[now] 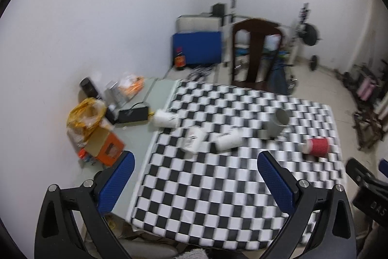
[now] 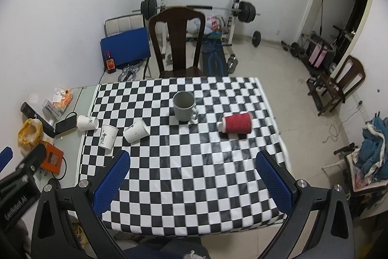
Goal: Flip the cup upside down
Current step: 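Move the left tool down toward the white paper cup with bird drawing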
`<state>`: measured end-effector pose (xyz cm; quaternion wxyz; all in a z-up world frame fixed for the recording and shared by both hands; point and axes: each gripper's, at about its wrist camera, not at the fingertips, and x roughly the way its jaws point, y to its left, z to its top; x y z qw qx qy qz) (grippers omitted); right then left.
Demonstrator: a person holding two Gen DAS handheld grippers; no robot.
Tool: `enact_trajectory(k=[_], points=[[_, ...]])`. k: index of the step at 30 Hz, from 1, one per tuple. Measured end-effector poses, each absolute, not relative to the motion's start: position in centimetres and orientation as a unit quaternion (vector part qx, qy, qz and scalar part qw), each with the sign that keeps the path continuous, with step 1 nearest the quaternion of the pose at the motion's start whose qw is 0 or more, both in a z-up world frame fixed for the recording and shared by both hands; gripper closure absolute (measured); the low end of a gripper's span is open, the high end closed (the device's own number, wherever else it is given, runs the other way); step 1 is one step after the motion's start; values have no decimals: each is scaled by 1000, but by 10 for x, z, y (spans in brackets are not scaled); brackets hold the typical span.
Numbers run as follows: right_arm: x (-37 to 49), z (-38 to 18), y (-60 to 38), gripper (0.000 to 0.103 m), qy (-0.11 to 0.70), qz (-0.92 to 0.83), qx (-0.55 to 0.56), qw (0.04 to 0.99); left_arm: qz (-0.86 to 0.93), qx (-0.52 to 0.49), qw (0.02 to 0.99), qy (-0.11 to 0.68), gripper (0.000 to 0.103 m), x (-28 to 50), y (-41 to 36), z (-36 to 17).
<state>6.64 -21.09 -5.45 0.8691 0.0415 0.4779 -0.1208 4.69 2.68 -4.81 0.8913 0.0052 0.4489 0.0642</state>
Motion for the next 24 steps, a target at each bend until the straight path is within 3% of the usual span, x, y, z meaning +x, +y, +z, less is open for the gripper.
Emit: enact_trajectory(k=[14, 24], points=[[208, -304, -124, 0, 652, -71, 11, 755, 179, -40, 795, 578, 0, 176, 157, -226], [265, -427, -95, 12, 718, -135, 63, 680, 168, -247, 723, 623, 7, 282, 226, -316]])
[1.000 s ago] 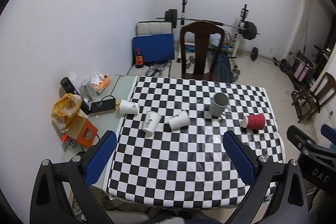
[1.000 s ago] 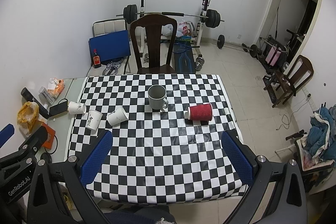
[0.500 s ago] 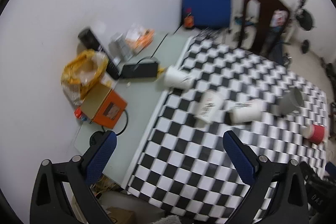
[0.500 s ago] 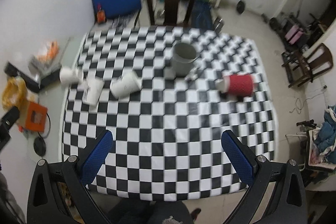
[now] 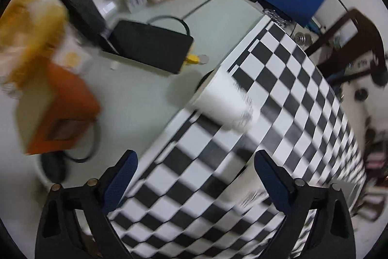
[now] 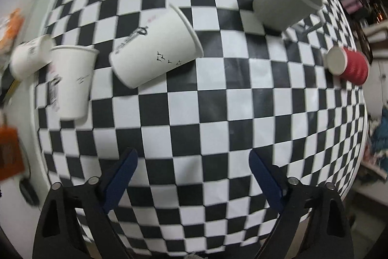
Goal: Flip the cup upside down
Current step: 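Move the left tool down toward the white paper cup with bird drawing, then close the left tool on the white paper cup and lift it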
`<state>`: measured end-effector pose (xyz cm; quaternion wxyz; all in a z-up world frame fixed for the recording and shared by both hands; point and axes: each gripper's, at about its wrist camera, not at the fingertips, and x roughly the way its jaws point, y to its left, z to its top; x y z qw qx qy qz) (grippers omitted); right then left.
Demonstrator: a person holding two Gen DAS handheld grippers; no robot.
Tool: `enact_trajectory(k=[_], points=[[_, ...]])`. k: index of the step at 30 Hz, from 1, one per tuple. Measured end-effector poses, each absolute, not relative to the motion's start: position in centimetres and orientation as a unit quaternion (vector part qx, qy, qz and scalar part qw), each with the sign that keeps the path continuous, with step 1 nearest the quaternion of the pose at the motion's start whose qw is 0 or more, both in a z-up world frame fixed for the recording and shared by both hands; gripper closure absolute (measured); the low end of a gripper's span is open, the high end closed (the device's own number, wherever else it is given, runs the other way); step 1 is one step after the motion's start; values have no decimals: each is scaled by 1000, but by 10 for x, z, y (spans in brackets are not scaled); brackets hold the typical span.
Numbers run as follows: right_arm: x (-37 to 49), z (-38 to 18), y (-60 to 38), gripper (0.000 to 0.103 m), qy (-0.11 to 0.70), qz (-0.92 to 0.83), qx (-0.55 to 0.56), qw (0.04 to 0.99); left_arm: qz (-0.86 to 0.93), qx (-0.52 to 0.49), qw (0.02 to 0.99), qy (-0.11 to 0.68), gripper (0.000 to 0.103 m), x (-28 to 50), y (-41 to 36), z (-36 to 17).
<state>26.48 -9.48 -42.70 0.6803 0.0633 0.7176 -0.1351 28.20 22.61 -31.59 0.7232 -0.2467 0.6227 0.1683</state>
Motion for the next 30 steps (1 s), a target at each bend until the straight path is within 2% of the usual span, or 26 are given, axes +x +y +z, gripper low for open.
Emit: enact_trajectory(k=[3, 5, 10, 11, 14, 22, 26, 30], points=[[271, -440, -94, 14, 719, -153, 85, 673, 165, -298, 698, 629, 12, 309, 231, -345], [276, -447, -94, 14, 718, -165, 94, 670, 163, -320, 686, 633, 19, 323, 234, -361], [286, -462, -95, 14, 721, -175, 105, 662, 172, -346, 666, 638, 19, 349, 240, -391], [288, -465, -96, 14, 723, -176, 105, 660, 172, -346, 668, 636, 26, 353, 241, -393], [290, -472, -98, 14, 727, -177, 106, 655, 171, -337, 671, 638, 33, 364, 241, -398], [296, -483, -125, 14, 731, -176, 117, 649, 157, -201, 735, 629, 36, 363, 219, -375], [290, -472, -139, 14, 730, -166, 121, 652, 151, -112, 771, 609, 36, 348, 205, -355], [277, -458, -146, 14, 726, -156, 119, 659, 142, -68, 786, 598, 36, 322, 197, -336]])
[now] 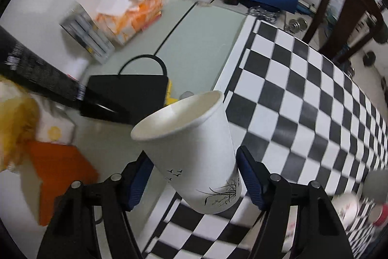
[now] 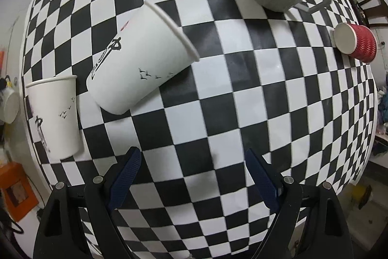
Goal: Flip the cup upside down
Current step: 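Close the left tool on the white paper cup and lift it, then carry the white cup up with the left tool toward the right tool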
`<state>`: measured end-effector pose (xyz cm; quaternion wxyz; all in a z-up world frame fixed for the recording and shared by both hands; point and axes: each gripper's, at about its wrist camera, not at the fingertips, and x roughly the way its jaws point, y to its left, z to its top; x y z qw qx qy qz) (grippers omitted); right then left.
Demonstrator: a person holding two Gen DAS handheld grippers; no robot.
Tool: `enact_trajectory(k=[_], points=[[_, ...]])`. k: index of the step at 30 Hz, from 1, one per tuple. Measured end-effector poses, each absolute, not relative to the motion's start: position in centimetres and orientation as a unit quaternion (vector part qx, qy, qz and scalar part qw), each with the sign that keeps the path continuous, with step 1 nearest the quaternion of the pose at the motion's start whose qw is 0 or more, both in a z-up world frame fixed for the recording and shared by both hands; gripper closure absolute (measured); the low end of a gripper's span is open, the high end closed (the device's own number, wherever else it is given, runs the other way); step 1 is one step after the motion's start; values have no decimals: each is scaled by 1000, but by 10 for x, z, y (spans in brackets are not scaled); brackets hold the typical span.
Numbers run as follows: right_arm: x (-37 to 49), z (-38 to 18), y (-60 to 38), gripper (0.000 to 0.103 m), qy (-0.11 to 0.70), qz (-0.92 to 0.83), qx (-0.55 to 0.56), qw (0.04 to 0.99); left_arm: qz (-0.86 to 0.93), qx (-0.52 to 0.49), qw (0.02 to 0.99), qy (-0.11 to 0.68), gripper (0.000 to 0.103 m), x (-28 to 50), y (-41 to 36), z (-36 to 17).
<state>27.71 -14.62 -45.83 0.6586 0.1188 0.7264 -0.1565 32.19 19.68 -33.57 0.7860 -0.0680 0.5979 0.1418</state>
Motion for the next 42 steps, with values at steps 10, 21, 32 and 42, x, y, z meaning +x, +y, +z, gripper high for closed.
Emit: enact_trajectory(k=[10, 21, 32, 42], points=[[240, -427, -187, 14, 718, -132, 121, 673, 86, 16, 816, 572, 37, 245, 141, -261], [167, -422, -256, 14, 716, -122, 50, 685, -27, 68, 791, 607, 37, 165, 4, -277], [108, -448, -326, 14, 729, -126, 16, 673, -101, 98, 740, 657, 37, 130, -121, -338], [62, -471, -413, 14, 745, -201, 76, 631, -146, 120, 673, 715, 37, 132, -192, -407]])
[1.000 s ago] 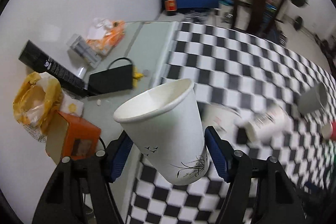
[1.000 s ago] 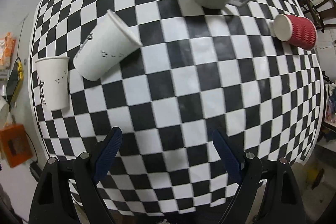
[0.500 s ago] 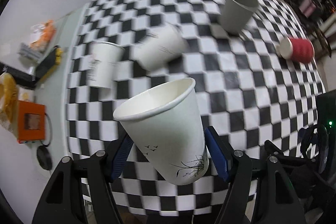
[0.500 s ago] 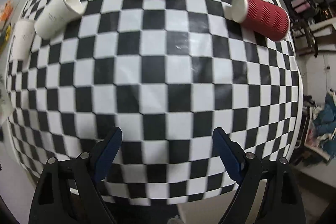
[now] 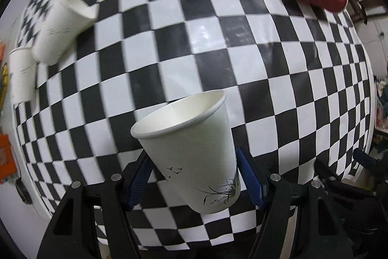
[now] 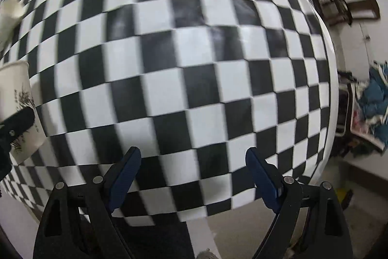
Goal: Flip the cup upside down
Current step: 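Carry the white cup up with the left tool toward the right tool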
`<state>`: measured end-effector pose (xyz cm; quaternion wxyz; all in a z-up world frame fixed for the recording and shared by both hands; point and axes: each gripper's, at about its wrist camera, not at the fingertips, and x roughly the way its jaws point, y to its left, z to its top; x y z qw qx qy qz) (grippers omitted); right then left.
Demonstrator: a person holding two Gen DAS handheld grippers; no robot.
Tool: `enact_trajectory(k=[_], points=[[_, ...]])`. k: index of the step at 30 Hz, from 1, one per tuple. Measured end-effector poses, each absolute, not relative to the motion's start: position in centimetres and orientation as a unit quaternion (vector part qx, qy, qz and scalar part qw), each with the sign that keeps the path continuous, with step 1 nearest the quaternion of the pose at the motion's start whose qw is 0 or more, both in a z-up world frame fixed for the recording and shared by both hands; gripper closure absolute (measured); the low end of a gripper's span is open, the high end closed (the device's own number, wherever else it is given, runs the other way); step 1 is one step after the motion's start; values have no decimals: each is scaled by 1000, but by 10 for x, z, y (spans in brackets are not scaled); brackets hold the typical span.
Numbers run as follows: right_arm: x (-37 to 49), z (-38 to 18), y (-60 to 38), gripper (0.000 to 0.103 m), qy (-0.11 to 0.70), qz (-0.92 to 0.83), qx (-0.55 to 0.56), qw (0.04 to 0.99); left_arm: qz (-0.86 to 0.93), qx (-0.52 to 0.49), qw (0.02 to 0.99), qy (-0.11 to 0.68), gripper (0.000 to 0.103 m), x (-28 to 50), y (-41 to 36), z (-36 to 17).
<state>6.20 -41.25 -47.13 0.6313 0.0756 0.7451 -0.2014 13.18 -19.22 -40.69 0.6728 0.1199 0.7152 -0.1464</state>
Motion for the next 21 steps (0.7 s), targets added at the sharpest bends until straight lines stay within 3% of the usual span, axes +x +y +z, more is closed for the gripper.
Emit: enact_trajectory(k=[12, 16, 21], points=[[51, -473, -438, 14, 739, -222, 107, 627, -142, 123, 646, 740, 34, 162, -215, -440], [53, -471, -437, 14, 737, -224, 109, 628, -139, 126, 649, 737, 13, 169, -213, -439], [57, -470, -434, 14, 737, -223, 112, 629, -132, 120, 661, 729, 12, 183, -217, -434]])
